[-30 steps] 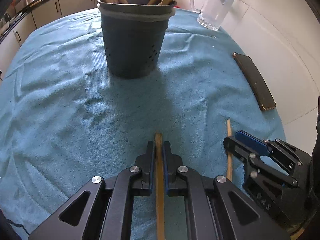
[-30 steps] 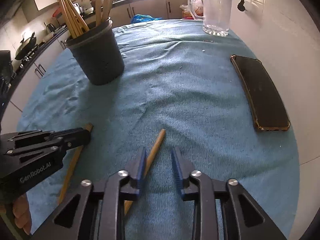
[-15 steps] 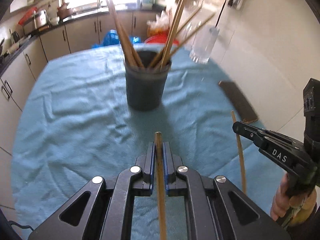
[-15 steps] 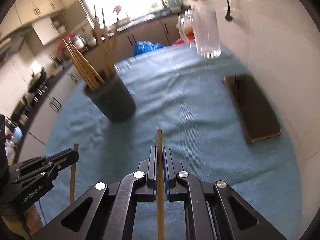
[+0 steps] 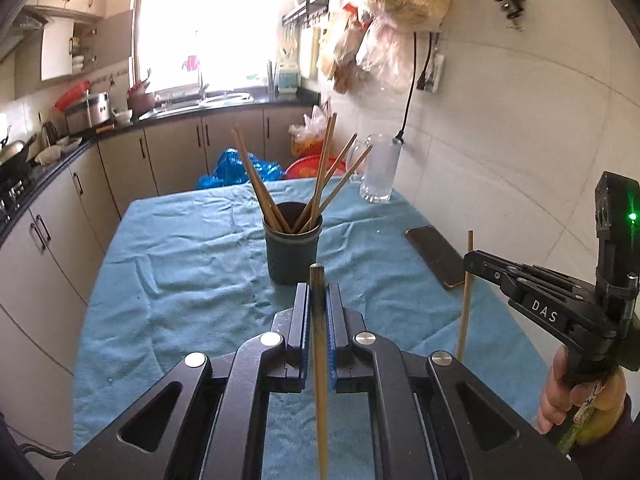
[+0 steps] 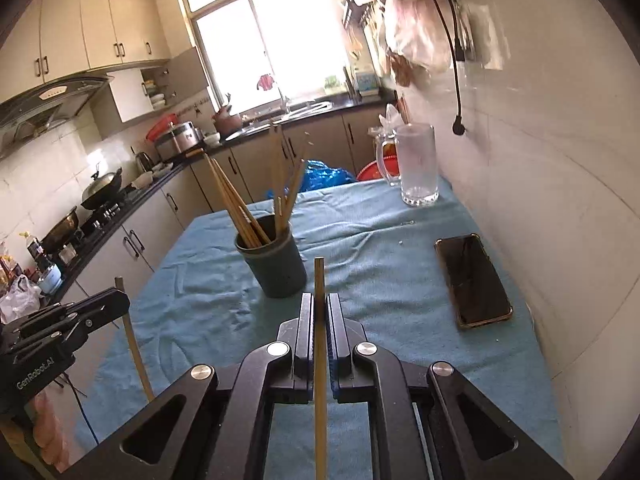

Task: Organize utensils
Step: 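Lift both chopsticks and lower them into the black holder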

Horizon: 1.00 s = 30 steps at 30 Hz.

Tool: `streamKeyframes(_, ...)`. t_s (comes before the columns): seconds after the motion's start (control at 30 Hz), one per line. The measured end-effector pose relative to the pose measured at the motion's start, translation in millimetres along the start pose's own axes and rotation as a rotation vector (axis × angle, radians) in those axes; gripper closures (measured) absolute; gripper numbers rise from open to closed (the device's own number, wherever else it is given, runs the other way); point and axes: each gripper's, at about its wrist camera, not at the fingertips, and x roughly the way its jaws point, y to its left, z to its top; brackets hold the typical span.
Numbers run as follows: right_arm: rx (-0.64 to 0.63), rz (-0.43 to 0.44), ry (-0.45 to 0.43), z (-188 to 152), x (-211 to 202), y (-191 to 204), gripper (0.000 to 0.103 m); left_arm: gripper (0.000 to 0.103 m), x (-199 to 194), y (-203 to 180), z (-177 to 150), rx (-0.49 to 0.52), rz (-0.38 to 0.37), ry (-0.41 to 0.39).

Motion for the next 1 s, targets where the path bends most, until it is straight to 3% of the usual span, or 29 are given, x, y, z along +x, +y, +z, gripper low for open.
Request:
streamKeyframes(0.3, -0.003, 0.029, -0.049, -3, -35, 4, 0.097, 0.096, -40, -1, -9, -0.019, -0.020, -0.051)
streamKeyframes(0.53, -0.012, 0.042, -0.087, 5, -48, 7, 0.097, 0.096, -63, 0, 1, -0.017, -0.028, -0.117)
streamKeyframes(1.0, -0.057, 0.064, -0.134, 65, -29, 30, 0.097, 0.096, -39, 26, 62, -0.044, -0.005, -0.128)
